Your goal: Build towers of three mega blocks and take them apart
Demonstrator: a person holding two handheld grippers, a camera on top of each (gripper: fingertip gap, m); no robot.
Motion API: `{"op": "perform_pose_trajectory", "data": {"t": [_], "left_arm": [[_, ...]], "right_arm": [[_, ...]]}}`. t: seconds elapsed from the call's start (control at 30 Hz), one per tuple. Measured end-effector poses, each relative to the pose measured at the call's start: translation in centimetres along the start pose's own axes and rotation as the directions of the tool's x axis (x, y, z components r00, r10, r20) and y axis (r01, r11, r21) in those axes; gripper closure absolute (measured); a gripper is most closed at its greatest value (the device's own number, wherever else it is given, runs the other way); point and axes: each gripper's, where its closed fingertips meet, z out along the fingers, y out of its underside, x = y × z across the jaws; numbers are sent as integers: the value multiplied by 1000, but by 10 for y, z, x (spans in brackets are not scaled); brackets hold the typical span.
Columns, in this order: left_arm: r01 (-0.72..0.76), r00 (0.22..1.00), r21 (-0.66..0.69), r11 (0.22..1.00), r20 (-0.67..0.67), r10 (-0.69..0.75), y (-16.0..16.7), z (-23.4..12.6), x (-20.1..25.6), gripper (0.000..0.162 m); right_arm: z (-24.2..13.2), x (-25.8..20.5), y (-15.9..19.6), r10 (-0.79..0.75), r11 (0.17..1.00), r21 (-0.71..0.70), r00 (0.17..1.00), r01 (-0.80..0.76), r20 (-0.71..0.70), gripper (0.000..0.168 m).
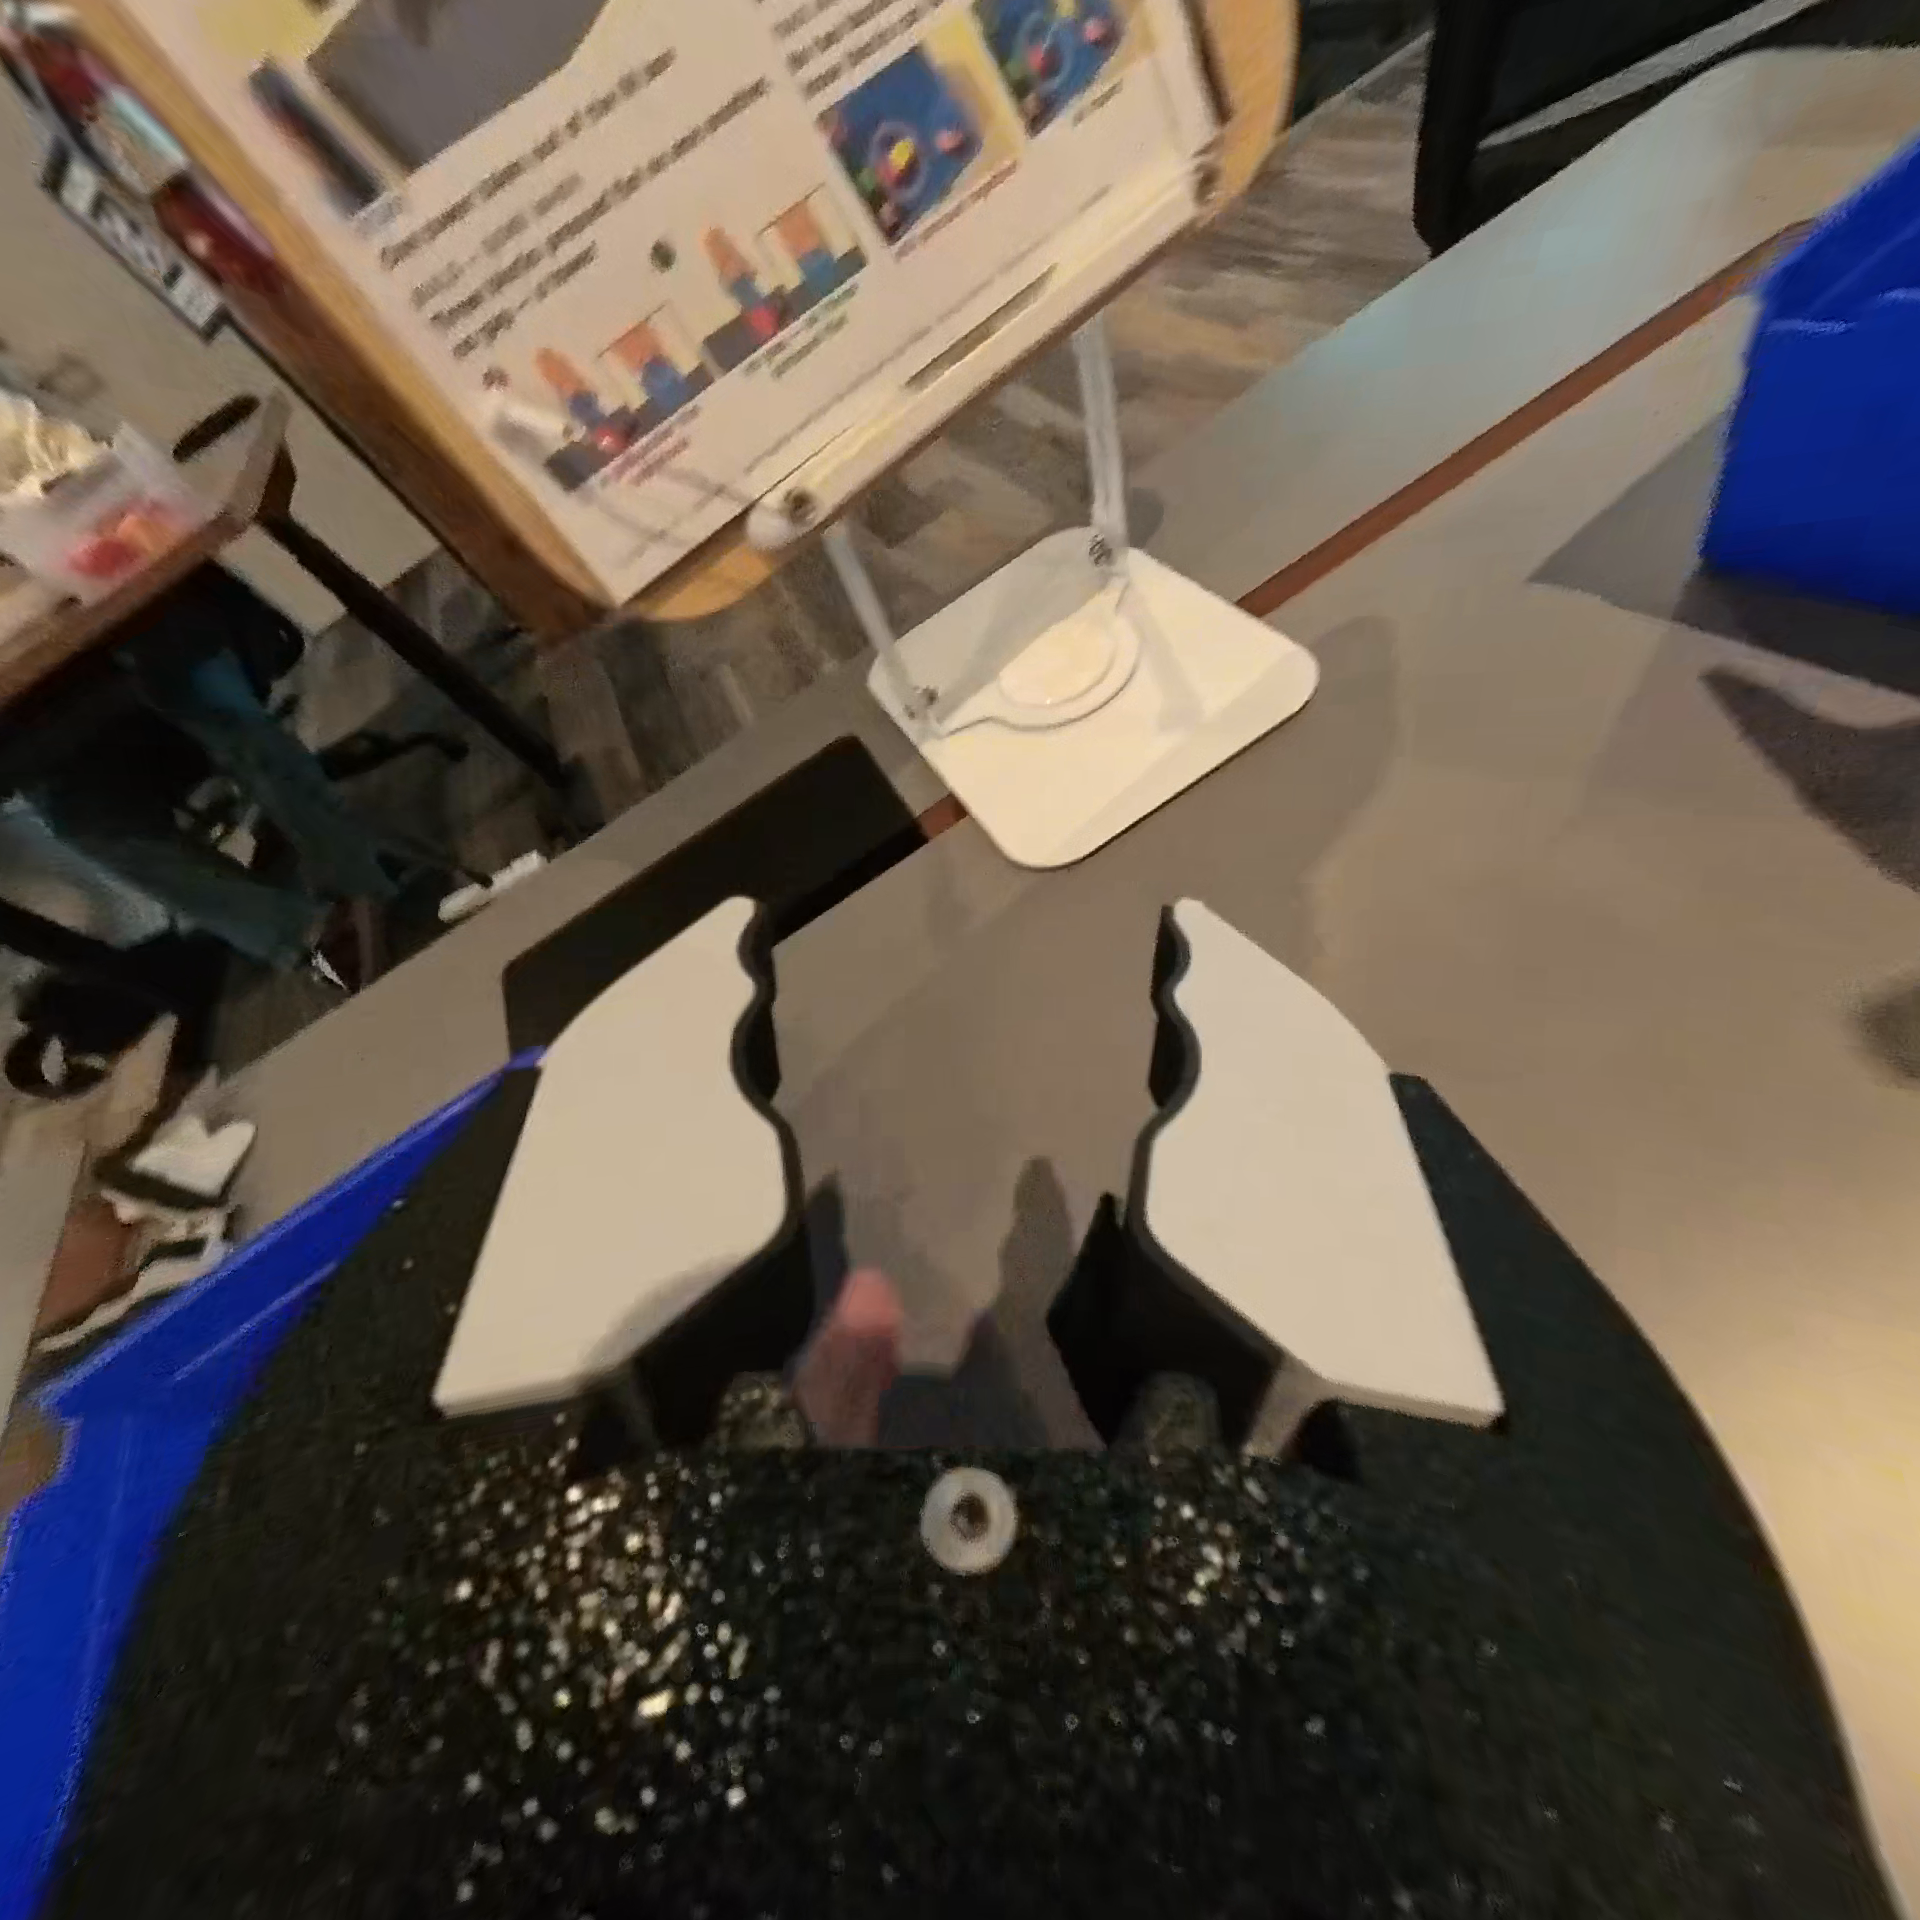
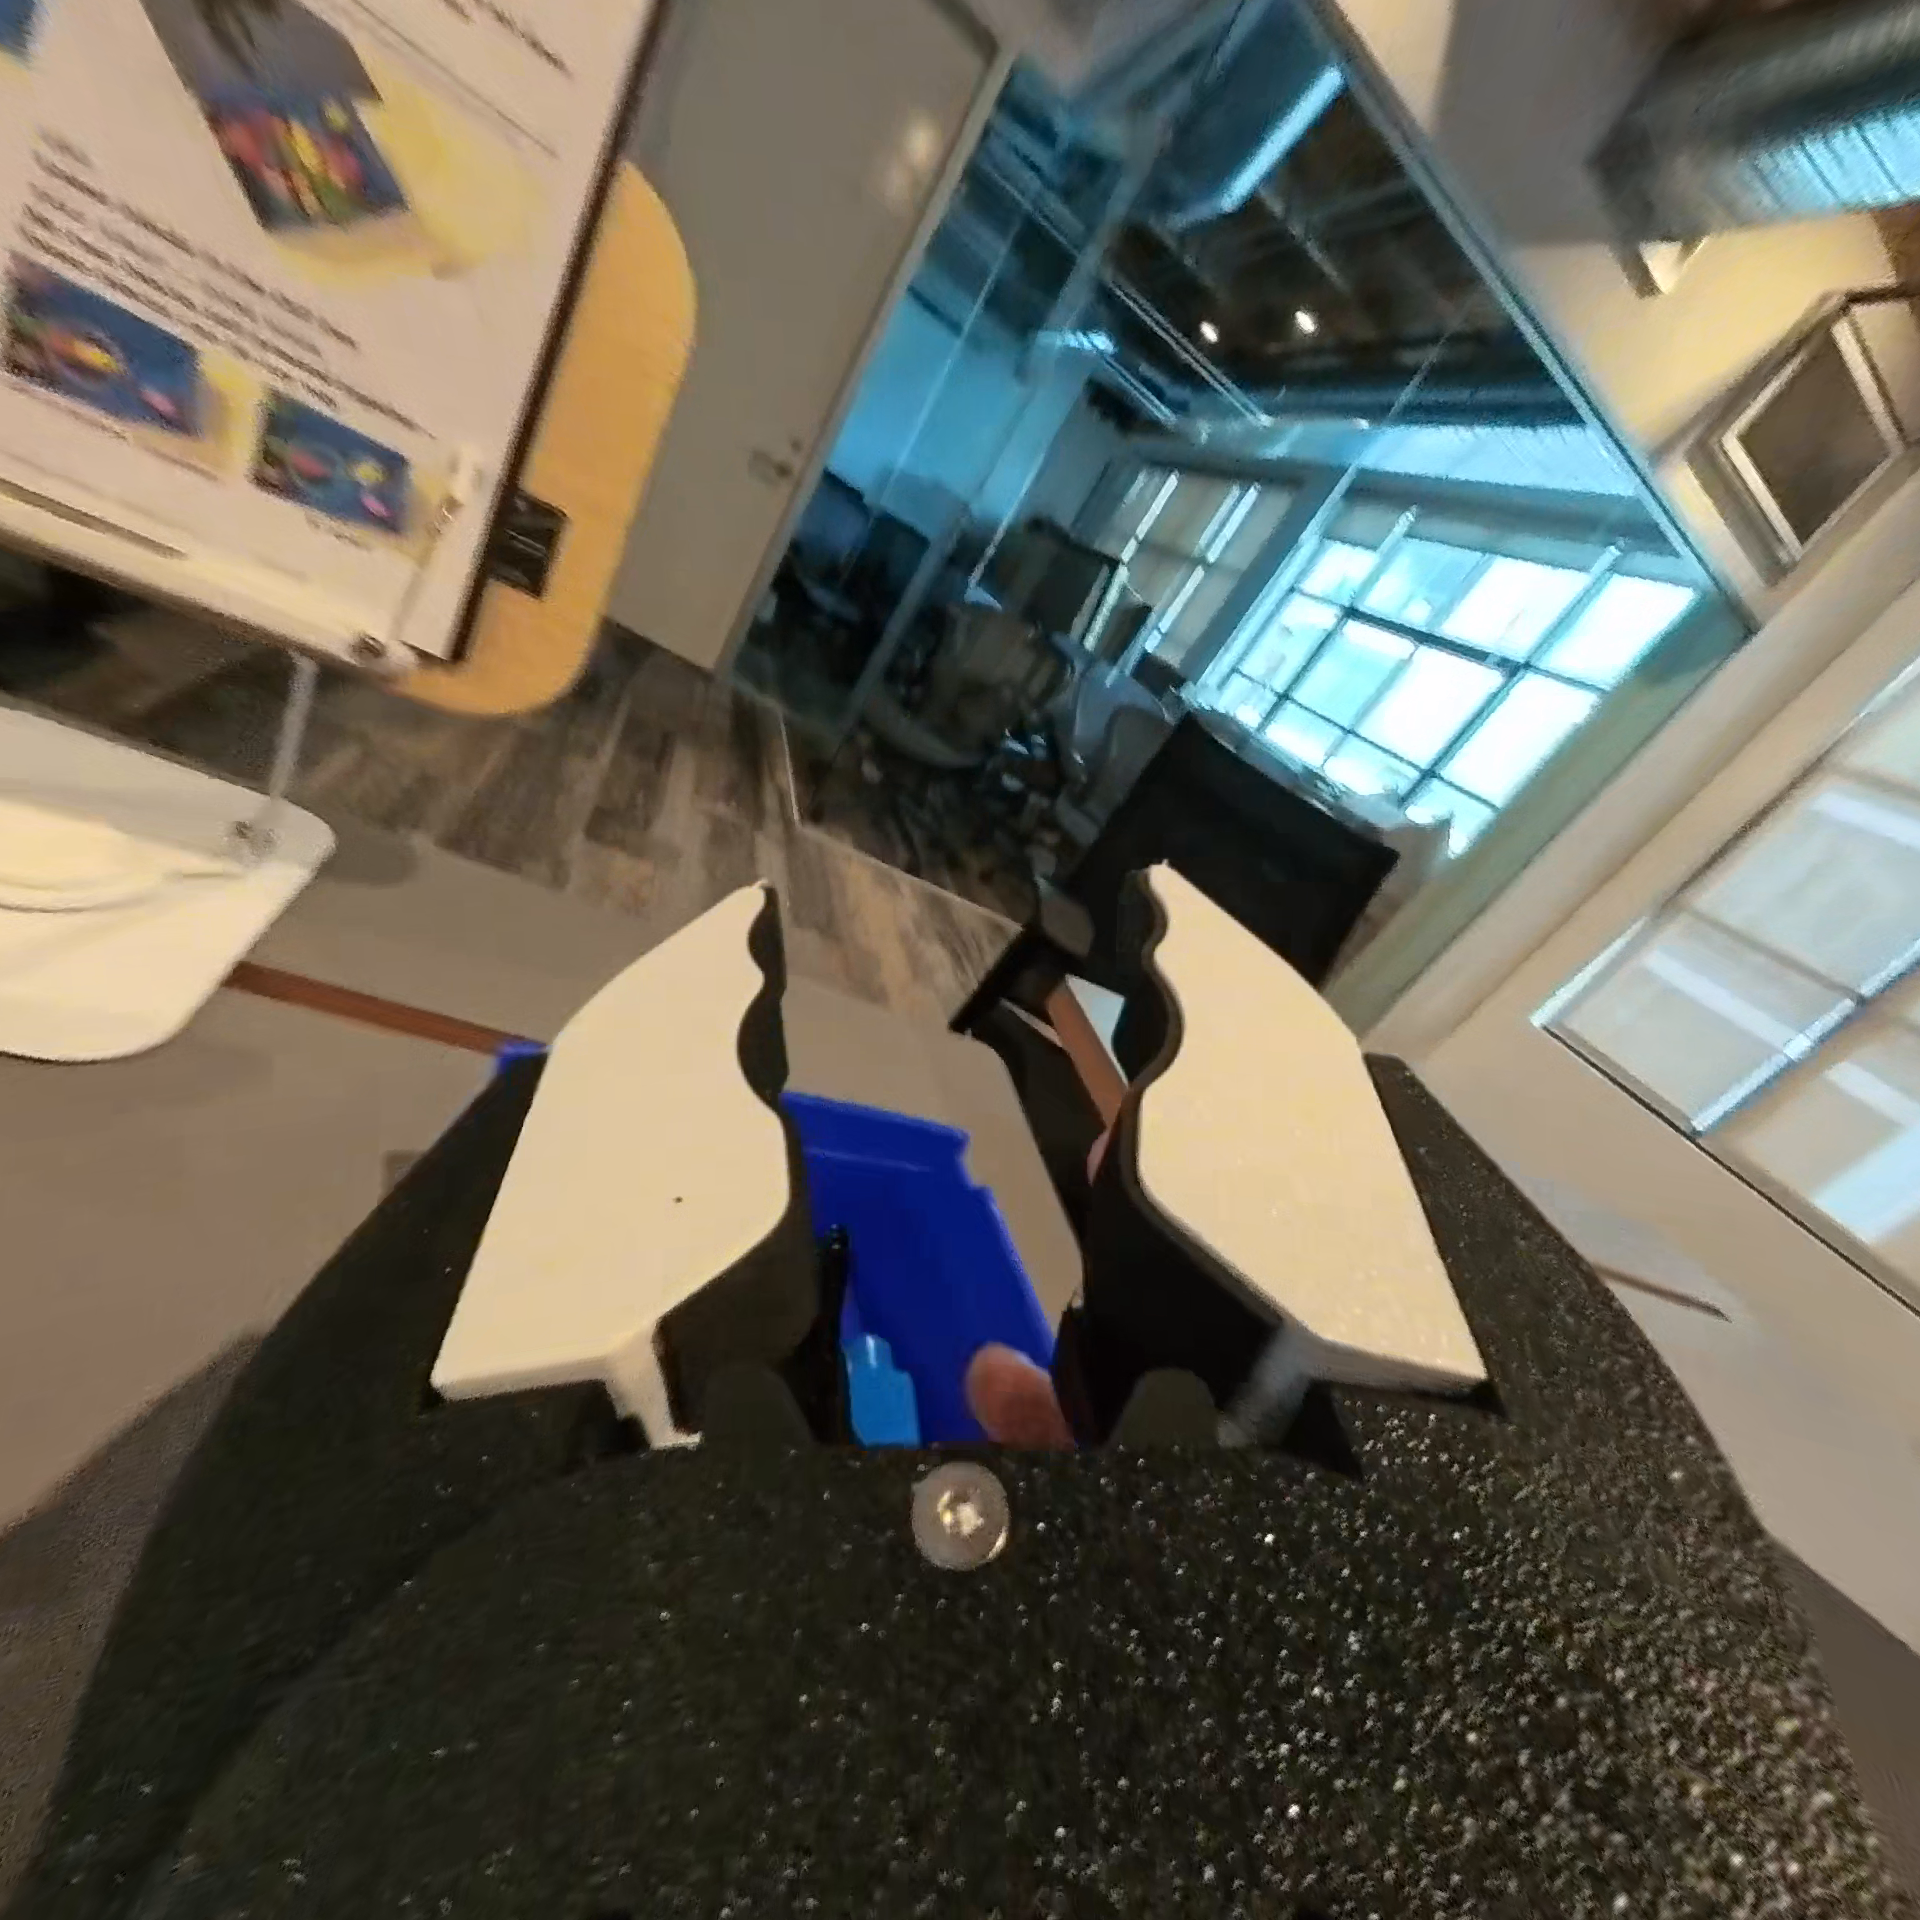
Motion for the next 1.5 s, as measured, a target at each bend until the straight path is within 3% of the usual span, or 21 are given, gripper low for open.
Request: {"op": "perform_pose_trajectory", "data": {"t": [0.2, 0.33, 0.53, 0.67, 0.87, 1.0, 1.33, 1.5], "left_arm": [[128, 987, -190, 973, 122, -106, 63, -9, -64, 58], [210, 972, -337, 918, 174, -159, 107, -15, -86, 52], [277, 960, -562, 779, 198, -198, 165, -17, -89, 74], [276, 961, -560, 781, 179, -210, 166, -10, -85, 97], [171, 984, -627, 760, 154, -94, 170, -6, -75, 144], [148, 982, -653, 743, 183, -35, 171, -6, -78, 144], [203, 977, -643, 738, 185, -108, 179, -15, -89, 156], [242, 965, -629, 739, 233, -119, 184, -32, -104, 156]], "right_arm": [[1, -28, -11, 23, 999, 32, 992, -27, 122, 107], [-2, -35, -15, 65, 996, 44, 983, -73, 171, 107], [-4, -41, -18, 137, 987, 52, 961, -154, 242, 115], [-4, -41, -17, 132, 988, 49, 960, -148, 249, 116], [-5, -43, -18, 108, 991, 52, 961, -125, 255, 120], [-6, -41, -18, 104, 991, 57, 961, -123, 255, 123], [-10, -29, -17, 101, 990, 69, 967, -120, 232, 131], [-12, -2, -7, 63, 996, 58, 990, -71, 129, 132]]}}
